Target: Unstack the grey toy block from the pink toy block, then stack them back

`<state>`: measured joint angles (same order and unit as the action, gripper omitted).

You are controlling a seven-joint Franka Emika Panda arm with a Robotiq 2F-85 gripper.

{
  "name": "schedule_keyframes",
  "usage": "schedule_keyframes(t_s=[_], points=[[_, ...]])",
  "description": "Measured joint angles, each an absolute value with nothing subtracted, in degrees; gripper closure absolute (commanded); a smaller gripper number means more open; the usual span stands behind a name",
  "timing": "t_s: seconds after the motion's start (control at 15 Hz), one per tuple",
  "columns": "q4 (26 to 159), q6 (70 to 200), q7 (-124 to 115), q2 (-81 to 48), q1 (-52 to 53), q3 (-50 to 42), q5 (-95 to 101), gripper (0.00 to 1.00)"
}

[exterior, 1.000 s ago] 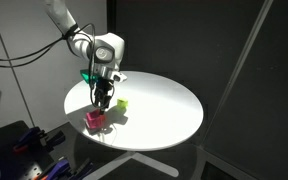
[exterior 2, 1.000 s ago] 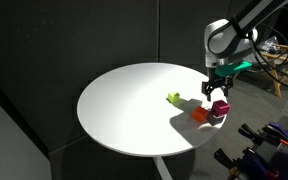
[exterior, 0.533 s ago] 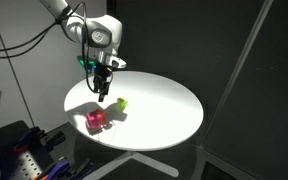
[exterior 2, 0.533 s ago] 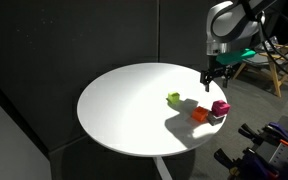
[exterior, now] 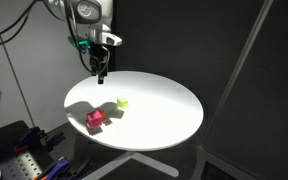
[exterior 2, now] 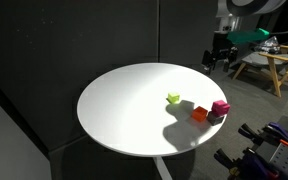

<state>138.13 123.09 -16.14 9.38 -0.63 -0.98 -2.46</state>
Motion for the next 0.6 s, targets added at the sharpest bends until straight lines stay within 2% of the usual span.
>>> schedule_keyframes(t_s=[0.6], points=[[138.34,117.22,-13.06,19.57,0.60,0.03,-6.46,0.00]])
